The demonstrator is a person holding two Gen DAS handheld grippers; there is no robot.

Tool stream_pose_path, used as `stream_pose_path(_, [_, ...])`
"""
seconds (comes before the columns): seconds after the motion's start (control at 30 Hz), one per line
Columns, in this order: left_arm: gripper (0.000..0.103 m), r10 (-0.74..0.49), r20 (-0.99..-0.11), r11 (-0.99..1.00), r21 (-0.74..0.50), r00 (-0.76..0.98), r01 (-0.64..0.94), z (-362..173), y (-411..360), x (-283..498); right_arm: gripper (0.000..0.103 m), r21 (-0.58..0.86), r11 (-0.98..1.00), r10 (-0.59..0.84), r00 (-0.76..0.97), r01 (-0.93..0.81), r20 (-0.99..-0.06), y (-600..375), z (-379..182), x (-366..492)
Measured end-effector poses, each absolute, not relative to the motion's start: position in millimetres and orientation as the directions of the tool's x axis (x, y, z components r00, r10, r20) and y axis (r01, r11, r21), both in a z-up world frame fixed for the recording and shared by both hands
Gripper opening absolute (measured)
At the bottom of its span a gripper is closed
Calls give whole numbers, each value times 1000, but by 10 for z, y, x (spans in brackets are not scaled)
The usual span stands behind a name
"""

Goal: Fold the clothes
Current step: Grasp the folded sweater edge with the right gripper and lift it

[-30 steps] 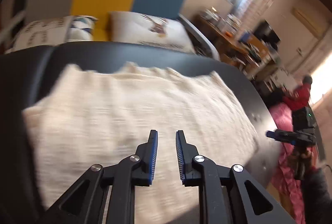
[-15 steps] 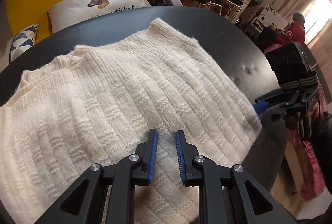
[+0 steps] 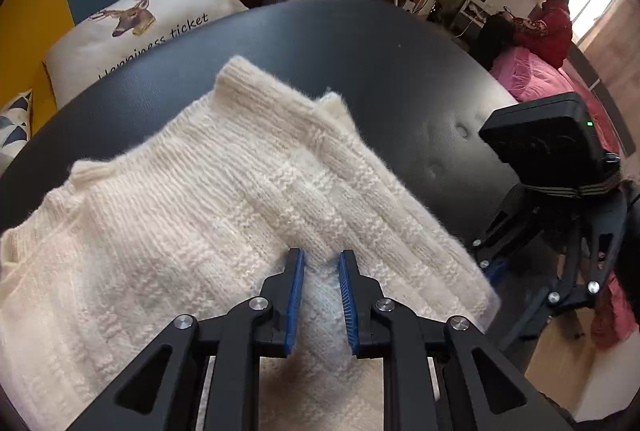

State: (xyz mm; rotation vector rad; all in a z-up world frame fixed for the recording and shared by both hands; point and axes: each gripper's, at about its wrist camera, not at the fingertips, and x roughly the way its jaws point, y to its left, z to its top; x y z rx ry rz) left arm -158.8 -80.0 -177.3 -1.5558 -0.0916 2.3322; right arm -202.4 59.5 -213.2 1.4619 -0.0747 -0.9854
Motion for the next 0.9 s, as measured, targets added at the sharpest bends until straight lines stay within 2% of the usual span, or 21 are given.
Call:
stream_pose_path(0.1, [19, 397, -862, -917, -354, -315, -186, -1822, -927, -1530, 39, 808, -193, -548, 622, 557, -560, 597, -2095, -1897])
stream_pose_path(0.17, [19, 402, -857, -915, -360, -323, -183, -1813, -948, -1484, 39, 785, -197, -526, 613, 587, -590, 608, -2070, -1820])
stream_pose_path(0.4, [20, 427, -816, -904, -401, -391, -149, -1515, -1130, -1788, 43, 717, -308, -642, 420, 625, -641, 989, -1850, -1747])
stream_pose_path(0.5, [28, 444, -810, -888, -454, -382, -72, -1526, -1306, -2153, 43, 692, -356, -688, 324, 628, -649, 1081, -1726, -1748])
stream_pose_path(0.63, [36, 394, -822, -909, -413, -412, -46, -1520, -1355, -2494, 43, 681, -388, -737, 235, 621, -634, 1096, -1632, -1786])
stream_pose_path(0.67, [40, 388, -825, -914, -400, -411, -60, -1517, -1333, -2563, 43, 689, -376, -748, 237, 619, -620, 1078, -1632, -1772])
stream_pose_path(0.73, [42, 382, -833, -923, -368, -401, -116, -1501, -1245, -2679, 43, 684, -366, -748, 238, 631, -620, 1080, -1629, -1839])
stream_pose_path(0.8, [44, 426, -829, -905, -390, -363, -170, -1515, -1189, -2752, 43, 683, -362, -741, 249, 634, -624, 1007, -1678, -1803])
stream_pose_path(0.9, [46, 414, -846, -908, -358, -335, -217, -1559, -1119, -2812, 43, 618, -408, -677, 232, 672, -699, 919, -1792, -1741])
